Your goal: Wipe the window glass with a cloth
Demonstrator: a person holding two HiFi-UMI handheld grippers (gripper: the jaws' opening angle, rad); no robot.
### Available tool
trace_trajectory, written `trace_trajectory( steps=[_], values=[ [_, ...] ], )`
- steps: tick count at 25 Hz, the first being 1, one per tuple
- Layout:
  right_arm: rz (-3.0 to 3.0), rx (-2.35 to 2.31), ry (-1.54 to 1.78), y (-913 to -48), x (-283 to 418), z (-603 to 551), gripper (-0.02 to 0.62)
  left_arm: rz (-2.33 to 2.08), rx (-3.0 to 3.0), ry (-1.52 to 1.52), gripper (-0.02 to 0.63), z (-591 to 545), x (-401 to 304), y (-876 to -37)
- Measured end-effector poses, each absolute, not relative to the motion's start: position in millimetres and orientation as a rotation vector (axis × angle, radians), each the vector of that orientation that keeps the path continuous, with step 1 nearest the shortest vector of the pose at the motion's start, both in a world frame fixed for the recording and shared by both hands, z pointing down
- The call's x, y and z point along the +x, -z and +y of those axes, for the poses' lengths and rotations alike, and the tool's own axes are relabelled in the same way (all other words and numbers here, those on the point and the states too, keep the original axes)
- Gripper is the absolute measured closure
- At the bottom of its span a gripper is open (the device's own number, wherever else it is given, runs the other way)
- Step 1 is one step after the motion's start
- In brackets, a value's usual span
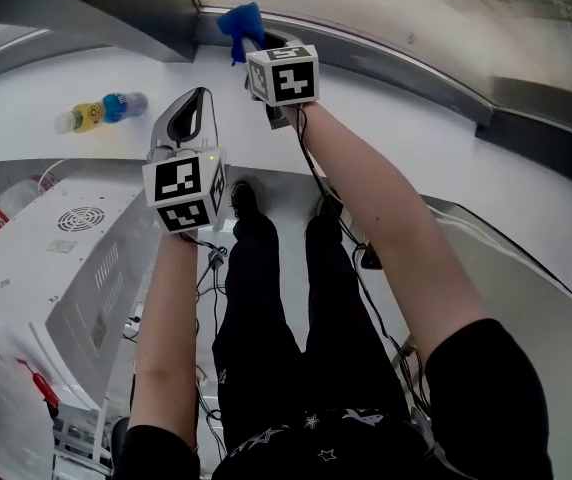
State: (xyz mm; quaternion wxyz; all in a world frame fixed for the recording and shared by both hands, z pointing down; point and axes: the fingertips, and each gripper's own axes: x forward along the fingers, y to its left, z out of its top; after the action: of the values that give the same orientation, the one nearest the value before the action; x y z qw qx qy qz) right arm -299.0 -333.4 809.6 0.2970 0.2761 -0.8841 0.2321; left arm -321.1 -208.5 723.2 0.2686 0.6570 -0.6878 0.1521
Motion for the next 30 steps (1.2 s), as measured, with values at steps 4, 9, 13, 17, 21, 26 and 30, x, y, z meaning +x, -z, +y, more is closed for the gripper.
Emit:
trace_trajectory(
  steps=[4, 9, 13, 17, 21, 26, 30],
  values=[
    [-2.315, 0.834, -0.634, -813, -242, -351, 0.515, -1.829, 1.808, -0.433, 0.599, -220, -296, -721],
    [-2.276, 0.946, -0.674, -810, -151, -372, 0.516, -1.784, 1.879, -0.466, 0.600, -243, -234, -715],
    [-2.247, 1.069, -0.700, -802, -62, -392, 0.516, -1.701, 1.970, -0.495, 0.600, -271, -167, -712],
    [-2.207, 1.162, -0.709, -797, 27, -408, 0.516, -1.625, 2.079, -0.529, 0.600, -291, -90, -703],
    [-2.157, 1.286, -0.729, -793, 120, -424, 0.515, -1.545, 2.149, -0.554, 0.600, -308, -20, -700],
    [-2.079, 1.425, -0.775, -797, 223, -438, 0.515, -1.448, 2.215, -0.572, 0.600, -330, 58, -704],
    [-2.036, 1.512, -0.788, -796, 287, -448, 0.515, -1.396, 2.261, -0.582, 0.598, -344, 106, -707]
  ],
)
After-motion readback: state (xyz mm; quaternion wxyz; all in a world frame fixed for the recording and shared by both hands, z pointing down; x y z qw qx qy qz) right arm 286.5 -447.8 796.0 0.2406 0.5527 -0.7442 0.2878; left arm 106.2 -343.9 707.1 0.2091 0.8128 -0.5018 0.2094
